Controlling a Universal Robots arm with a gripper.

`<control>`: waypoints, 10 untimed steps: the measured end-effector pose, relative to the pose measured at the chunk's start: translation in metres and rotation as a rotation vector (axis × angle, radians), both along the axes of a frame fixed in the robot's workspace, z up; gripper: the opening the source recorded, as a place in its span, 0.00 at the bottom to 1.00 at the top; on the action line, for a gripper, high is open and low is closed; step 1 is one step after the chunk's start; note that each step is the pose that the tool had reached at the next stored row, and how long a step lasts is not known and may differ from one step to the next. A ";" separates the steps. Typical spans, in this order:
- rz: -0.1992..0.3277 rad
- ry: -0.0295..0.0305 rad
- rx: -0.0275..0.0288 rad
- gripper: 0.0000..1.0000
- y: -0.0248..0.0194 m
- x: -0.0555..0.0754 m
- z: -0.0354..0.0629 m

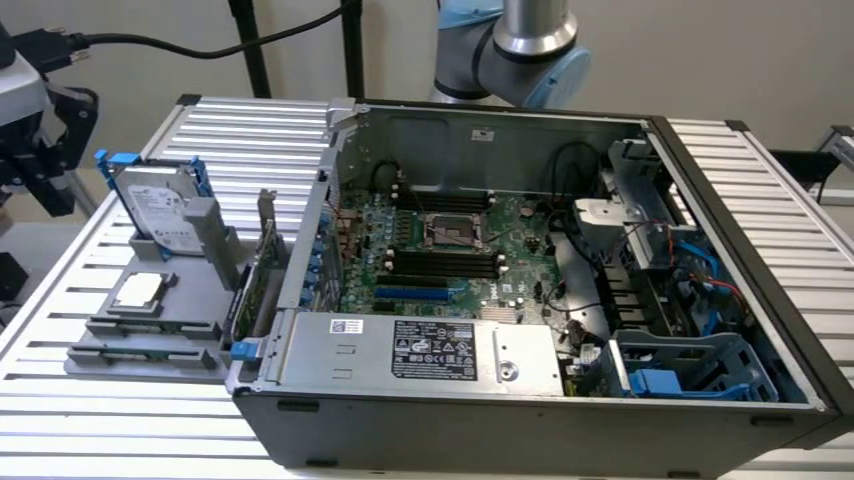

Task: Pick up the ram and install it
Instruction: 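Pick up the ram and move it above insertion slot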

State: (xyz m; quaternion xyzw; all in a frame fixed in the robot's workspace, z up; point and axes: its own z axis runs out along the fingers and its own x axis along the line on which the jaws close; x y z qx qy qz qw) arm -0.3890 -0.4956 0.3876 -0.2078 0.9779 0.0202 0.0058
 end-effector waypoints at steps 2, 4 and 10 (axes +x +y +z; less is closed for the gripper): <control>0.037 0.0000 0.0000 0.11 0.0000 0.000 0.0000; 0.073 0.0000 0.0000 0.11 0.0000 0.000 0.0000; 0.183 0.0000 0.0000 0.11 0.0000 0.000 -0.0001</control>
